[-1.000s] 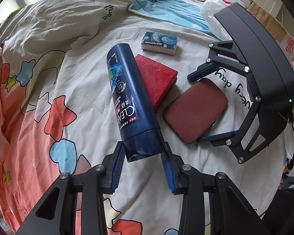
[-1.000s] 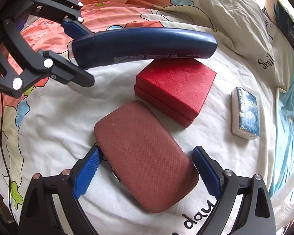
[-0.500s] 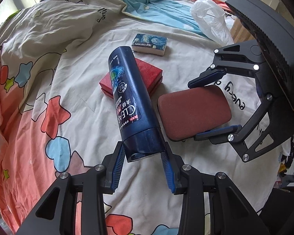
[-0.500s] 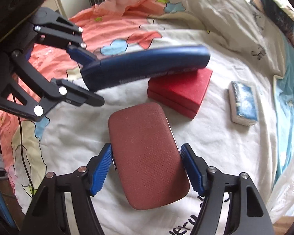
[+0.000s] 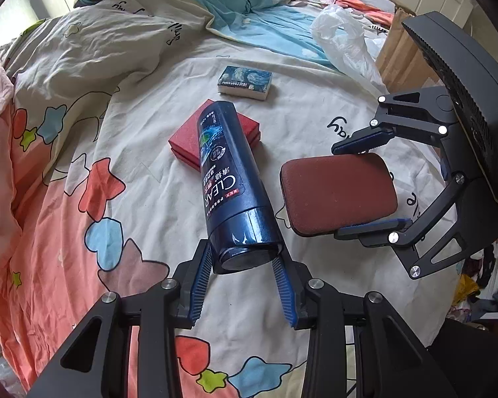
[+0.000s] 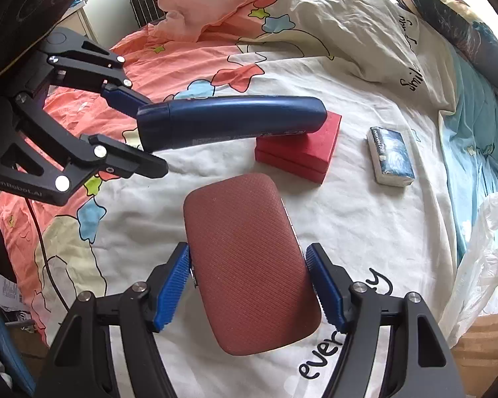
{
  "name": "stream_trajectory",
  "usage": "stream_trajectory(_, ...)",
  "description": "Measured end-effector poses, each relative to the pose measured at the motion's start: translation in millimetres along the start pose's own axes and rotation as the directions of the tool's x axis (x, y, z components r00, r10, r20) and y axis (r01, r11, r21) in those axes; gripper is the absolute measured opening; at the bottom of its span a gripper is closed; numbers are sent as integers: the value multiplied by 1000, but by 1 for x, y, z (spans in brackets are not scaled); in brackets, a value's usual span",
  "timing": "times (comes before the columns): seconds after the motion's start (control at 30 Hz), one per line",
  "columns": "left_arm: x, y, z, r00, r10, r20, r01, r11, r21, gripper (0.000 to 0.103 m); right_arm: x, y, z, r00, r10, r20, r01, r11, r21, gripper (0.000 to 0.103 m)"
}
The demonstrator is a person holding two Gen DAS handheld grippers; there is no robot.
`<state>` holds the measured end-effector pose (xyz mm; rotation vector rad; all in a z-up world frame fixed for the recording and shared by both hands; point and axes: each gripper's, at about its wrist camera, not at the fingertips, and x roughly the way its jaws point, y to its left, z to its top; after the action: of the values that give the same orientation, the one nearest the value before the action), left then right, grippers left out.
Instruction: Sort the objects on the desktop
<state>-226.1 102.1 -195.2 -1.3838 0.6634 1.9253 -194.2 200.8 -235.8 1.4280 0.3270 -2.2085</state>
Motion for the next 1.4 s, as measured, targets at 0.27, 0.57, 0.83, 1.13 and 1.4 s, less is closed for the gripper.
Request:
stream_trajectory(0.27,-15,-9,1,1000,1,10,-1,1000,4,38,-24,-3,-7,1000,7,18,-7,1000,24,67)
stream_trajectory(0.57,-24,-15,2,1000,-1,8,1,1000,7,37,-32,-7,-13,1000,8,20,-9,999,38,67)
stream_trajectory(0.83,-27,-20,3,1000,1,-9,-1,1000,5,15,-40,-7,-18,1000,11,26,-13,998,54,67)
stream_trajectory(1.13,-23,-27,5,1000,0,-20,0,1000,18,15,-51,-6,-24,999,10,34,-12,998,54,67)
stream_trajectory(1.4,-8,-39,-2,999,24,-24,-23,998,54,68,-43,-9,-31,1000,26,14,-27,998,63,67)
